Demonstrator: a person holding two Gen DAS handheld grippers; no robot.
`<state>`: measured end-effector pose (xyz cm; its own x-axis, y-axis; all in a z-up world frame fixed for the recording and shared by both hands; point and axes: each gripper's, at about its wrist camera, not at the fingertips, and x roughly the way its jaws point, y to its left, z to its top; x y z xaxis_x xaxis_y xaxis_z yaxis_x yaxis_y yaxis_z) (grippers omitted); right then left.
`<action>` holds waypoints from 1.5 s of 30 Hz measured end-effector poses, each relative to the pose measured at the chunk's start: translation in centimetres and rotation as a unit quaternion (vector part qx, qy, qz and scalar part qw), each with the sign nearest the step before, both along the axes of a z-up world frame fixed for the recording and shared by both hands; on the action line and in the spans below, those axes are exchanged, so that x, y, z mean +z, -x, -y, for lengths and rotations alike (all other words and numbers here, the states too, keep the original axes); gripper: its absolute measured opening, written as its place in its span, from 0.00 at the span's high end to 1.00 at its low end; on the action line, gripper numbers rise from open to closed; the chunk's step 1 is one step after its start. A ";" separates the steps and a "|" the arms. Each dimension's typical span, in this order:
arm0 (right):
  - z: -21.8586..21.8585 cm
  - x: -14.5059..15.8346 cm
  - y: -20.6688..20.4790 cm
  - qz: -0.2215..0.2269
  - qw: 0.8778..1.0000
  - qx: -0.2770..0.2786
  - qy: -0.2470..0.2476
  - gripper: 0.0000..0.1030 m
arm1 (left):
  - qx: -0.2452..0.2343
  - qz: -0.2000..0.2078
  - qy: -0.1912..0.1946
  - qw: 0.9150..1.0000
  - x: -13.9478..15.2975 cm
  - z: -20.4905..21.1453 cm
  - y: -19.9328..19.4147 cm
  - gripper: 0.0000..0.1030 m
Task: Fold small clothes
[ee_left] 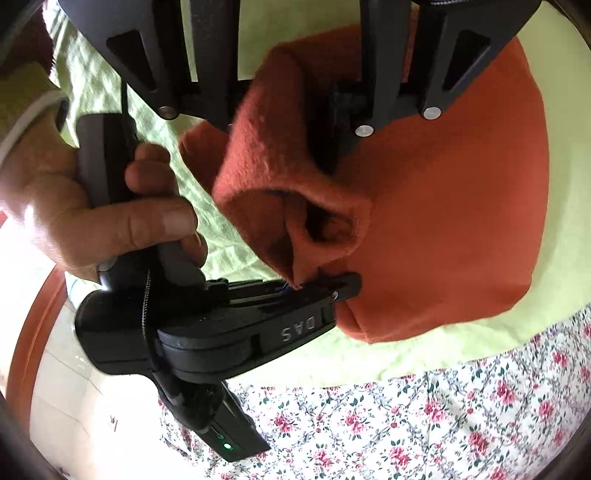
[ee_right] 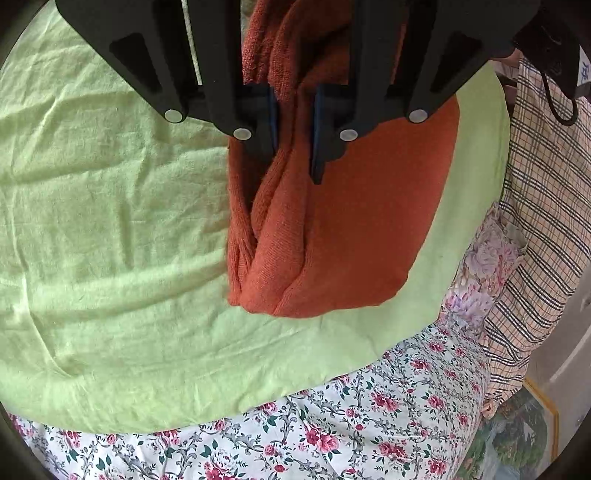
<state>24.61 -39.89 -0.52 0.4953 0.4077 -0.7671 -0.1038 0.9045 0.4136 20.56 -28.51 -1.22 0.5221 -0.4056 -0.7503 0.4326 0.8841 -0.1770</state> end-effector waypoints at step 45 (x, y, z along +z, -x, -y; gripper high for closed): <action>-13.3 -0.9 9.8 -0.012 0.984 0.071 -0.161 0.77 | 0.112 -0.071 0.145 0.980 2.3 -29.7 6.9 0.75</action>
<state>14.86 -26.55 -1.47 0.3981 0.6960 -0.5975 -0.2066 0.7027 0.6809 13.70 1.24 1.06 0.5203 -0.5007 -0.6918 0.1864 0.8571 -0.4802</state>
